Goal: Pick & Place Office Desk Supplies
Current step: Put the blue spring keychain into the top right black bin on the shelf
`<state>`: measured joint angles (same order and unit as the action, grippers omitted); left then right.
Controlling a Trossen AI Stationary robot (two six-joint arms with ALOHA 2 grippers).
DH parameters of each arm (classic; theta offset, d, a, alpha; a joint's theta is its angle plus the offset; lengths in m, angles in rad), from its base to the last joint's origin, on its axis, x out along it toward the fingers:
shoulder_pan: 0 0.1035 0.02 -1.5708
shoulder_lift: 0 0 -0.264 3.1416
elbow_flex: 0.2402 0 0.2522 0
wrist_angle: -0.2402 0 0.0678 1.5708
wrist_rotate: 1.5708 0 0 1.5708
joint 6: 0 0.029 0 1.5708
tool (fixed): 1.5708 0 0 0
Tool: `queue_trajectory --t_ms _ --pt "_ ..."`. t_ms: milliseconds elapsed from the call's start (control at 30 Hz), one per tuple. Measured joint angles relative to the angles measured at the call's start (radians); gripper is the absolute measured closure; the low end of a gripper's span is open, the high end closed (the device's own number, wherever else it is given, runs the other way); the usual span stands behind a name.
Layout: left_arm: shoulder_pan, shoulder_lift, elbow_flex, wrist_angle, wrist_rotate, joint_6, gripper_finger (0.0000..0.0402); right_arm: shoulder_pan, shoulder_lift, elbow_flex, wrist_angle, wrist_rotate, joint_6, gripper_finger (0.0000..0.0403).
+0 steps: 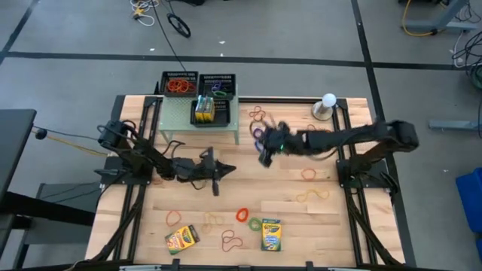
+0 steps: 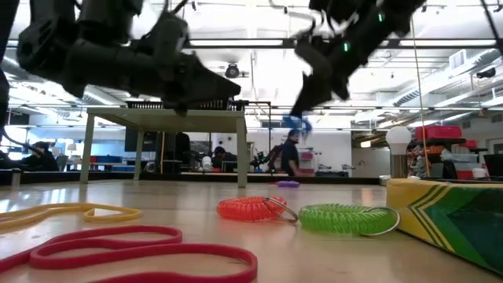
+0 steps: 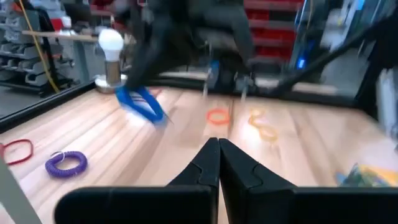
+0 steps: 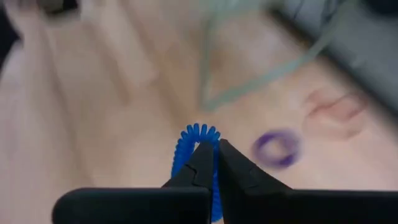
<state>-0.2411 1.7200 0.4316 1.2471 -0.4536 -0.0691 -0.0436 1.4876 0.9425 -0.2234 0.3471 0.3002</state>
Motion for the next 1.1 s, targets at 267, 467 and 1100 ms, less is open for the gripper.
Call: queue_trajectory --t_ms 267,467,1100 --pt "0.012 0.023 -0.195 0.324 -0.019 -0.028 0.0395 -0.222 0.038 0.352 -0.035 -0.023 -0.309 0.0395" --pt "0.015 0.023 -0.201 0.296 -0.047 -0.009 0.0395 -0.368 0.282 0.68 -0.025 -0.144 -0.441 0.0395" --pt "0.034 0.023 -0.201 0.29 -0.043 -0.165 0.0394 -0.438 0.664 1.08 -0.102 -0.252 -0.477 0.0309"
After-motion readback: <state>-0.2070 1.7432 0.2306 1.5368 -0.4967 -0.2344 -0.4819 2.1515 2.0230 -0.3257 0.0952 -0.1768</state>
